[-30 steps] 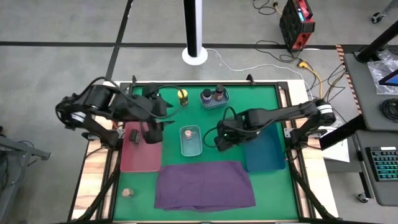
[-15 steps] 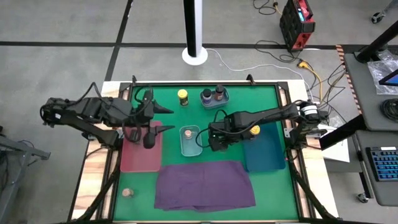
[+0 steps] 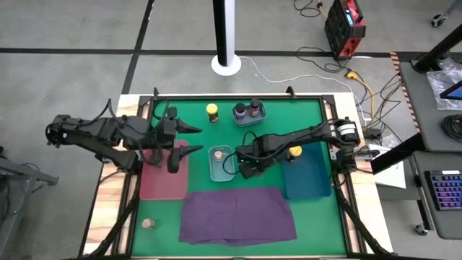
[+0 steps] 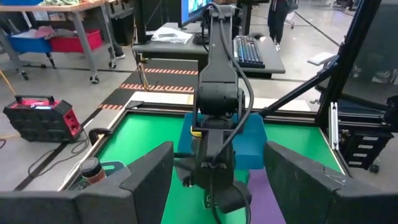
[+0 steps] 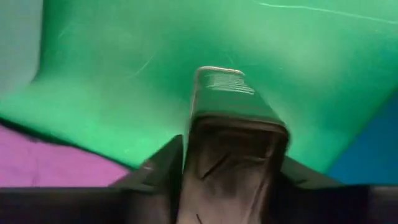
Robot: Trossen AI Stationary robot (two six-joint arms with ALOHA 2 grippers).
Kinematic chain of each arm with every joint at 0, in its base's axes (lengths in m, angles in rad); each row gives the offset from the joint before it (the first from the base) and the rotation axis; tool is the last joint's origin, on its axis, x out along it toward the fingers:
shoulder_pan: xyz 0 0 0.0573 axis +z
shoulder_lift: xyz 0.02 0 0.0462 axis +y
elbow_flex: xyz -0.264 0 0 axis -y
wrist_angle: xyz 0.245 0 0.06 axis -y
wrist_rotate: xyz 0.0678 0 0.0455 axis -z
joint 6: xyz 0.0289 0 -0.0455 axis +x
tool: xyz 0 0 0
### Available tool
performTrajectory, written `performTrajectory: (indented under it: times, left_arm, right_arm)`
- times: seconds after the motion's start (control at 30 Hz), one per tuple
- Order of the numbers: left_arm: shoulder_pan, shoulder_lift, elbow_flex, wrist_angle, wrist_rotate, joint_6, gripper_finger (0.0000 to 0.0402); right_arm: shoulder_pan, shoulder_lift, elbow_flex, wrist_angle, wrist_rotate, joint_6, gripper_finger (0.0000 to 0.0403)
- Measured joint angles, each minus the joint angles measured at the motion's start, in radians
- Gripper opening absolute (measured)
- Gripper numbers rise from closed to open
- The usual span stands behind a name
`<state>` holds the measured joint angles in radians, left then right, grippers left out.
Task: Sort spices by type
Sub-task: Put the black seasoning can into the pink bin
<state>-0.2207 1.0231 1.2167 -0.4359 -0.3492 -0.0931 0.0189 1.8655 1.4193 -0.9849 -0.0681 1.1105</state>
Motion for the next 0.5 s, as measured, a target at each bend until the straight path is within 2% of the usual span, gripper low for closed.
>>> performTrajectory:
  times: [0.07,0.23,0.5]
  left_arm:
    - [0.0,0.004,0.0,0.0,0.0,-0.025,0.0231]
    - [0.0,0.005,0.0,0.001,0.0,-0.134,0.0231]
    - [0.001,0.036,-0.021,0.018,0.0,-0.274,0.0233]
  right_arm:
    - [0.0,0.003,0.0,-0.004,0.0,-0.03,0.0106]
    - [0.0,-0.095,0.016,-0.052,0.0,-0.131,0.0105]
    - [0.005,-0.338,0.121,-0.018,0.001,-0.544,0.0105]
